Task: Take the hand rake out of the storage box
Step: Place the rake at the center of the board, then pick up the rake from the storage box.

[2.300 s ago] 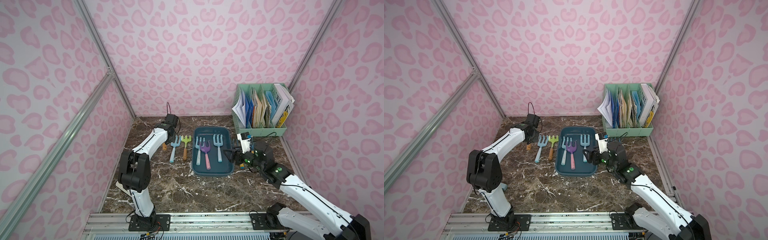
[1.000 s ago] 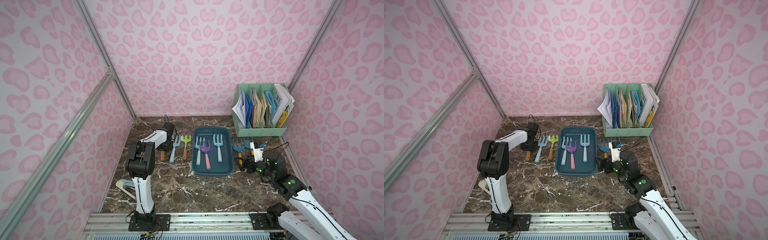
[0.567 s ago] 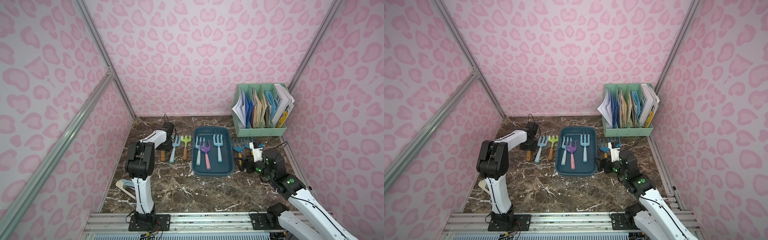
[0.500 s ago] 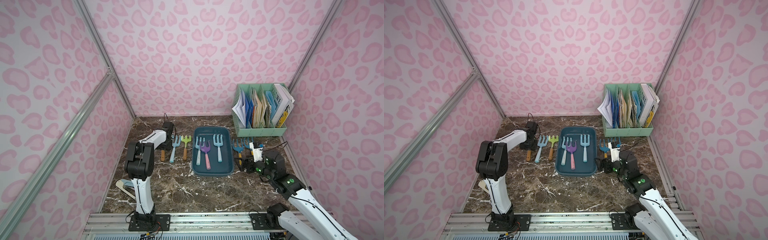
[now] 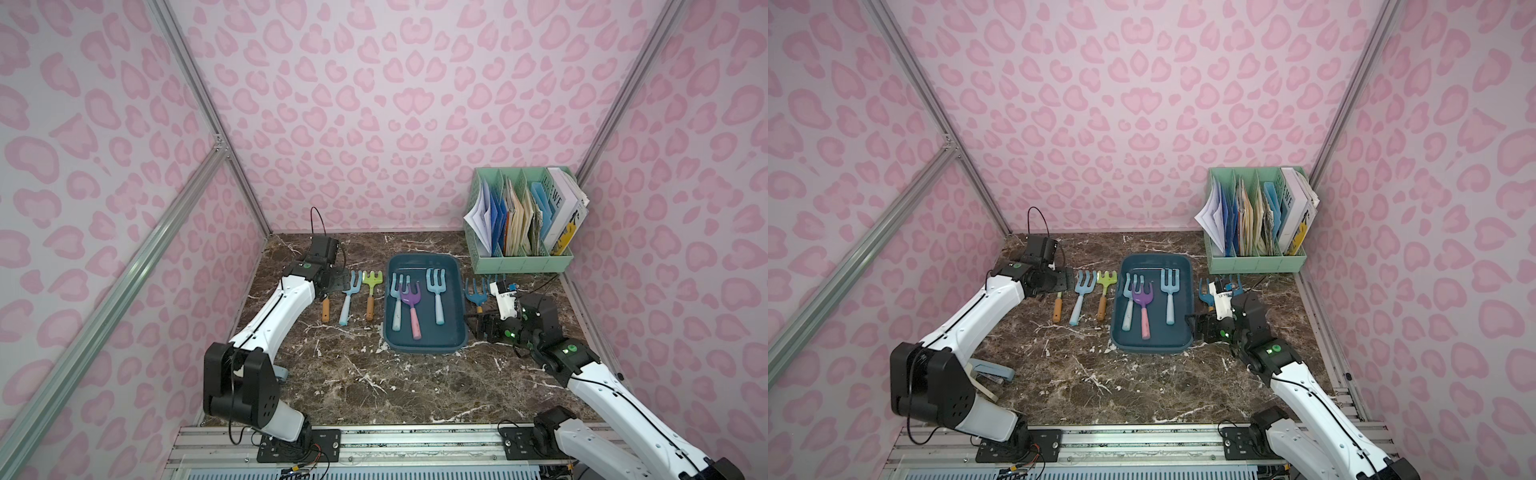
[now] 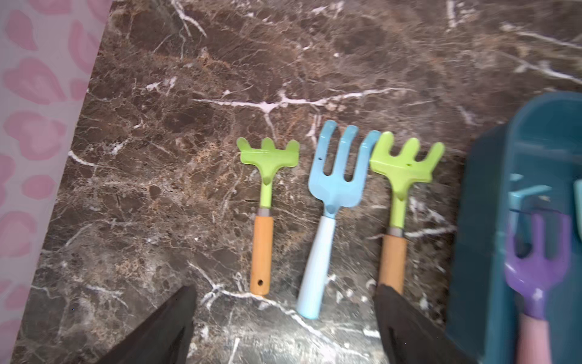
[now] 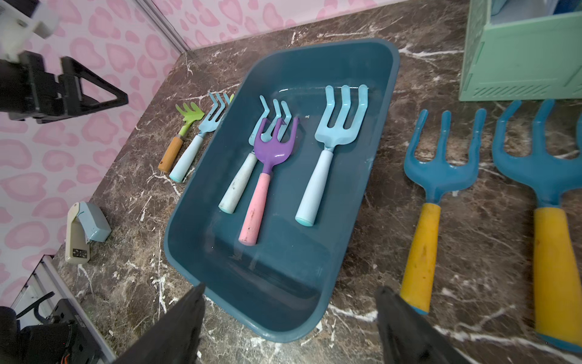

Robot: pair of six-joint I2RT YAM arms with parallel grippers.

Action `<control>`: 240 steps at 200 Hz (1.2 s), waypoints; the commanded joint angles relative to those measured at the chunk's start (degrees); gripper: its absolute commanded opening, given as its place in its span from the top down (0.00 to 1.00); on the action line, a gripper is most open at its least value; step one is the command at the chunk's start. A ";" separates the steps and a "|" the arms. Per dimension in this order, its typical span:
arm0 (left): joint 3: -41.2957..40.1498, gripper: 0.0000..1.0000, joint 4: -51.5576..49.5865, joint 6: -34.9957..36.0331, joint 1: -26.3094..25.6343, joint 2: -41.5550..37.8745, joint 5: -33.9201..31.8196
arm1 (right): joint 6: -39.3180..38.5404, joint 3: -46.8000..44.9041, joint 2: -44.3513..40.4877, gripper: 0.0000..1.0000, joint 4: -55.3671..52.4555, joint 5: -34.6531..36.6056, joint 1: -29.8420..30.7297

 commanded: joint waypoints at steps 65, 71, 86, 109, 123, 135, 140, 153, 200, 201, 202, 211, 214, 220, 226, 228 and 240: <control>-6.23 0.10 -6.01 -4.19 -3.84 -17.58 15.31 | -1.06 13.08 19.19 0.22 0.55 4.80 8.55; -5.89 0.10 -7.28 -3.79 -3.80 -18.13 15.42 | -1.06 13.71 20.58 0.23 0.77 5.33 9.23; -6.19 0.10 -9.66 -3.17 -3.80 -20.08 14.91 | -0.65 14.80 23.33 0.25 1.92 5.95 10.51; -9.02 0.11 -10.36 -2.00 -3.80 -24.03 16.42 | -0.27 16.67 28.28 0.28 3.23 6.50 11.73; -10.40 0.11 -11.23 -0.94 -3.82 -25.77 17.75 | -0.40 18.79 32.02 0.30 2.82 7.36 12.70; -11.28 0.11 -12.03 -0.34 -3.81 -26.85 18.37 | -0.53 20.94 35.36 0.31 2.30 8.34 13.79; -11.80 0.11 -12.13 -0.03 -3.84 -27.27 18.60 | -0.68 21.95 36.63 0.32 2.15 8.69 14.20; -13.03 0.11 -12.03 0.32 -3.80 -28.04 18.79 | -0.60 24.24 40.13 0.33 1.75 9.34 15.15; -14.79 0.12 -11.34 0.32 -3.82 -29.60 21.13 | 0.34 31.06 49.49 0.37 0.10 12.01 17.56; -14.79 0.12 -11.30 0.32 -3.81 -29.62 21.13 | 0.35 31.16 49.65 0.37 0.04 12.10 17.62; -14.83 0.12 -11.33 0.32 -3.80 -29.63 21.13 | 0.39 31.22 49.78 0.37 0.01 12.14 17.65; -15.13 0.12 -11.24 0.32 -3.83 -30.13 21.19 | 0.54 31.96 50.73 0.37 -0.29 12.72 17.92; -15.22 0.12 -11.18 0.38 -3.80 -30.34 21.21 | 0.58 32.05 51.11 0.38 -0.42 12.98 18.00; -15.40 0.12 -11.21 0.40 -3.80 -30.61 21.22 | 0.69 32.51 51.77 0.38 -0.66 13.38 18.10; -15.54 0.12 -11.25 0.45 -3.82 -30.95 21.13 | 0.76 32.77 52.44 0.38 -0.95 13.81 18.20; -15.57 0.12 -11.26 0.46 -3.85 -31.05 21.13 | 0.74 32.88 52.62 0.38 -1.04 13.91 18.20; -15.69 0.13 -11.24 0.49 -3.84 -31.36 21.04 | 0.91 33.35 53.89 0.39 -1.46 14.33 18.28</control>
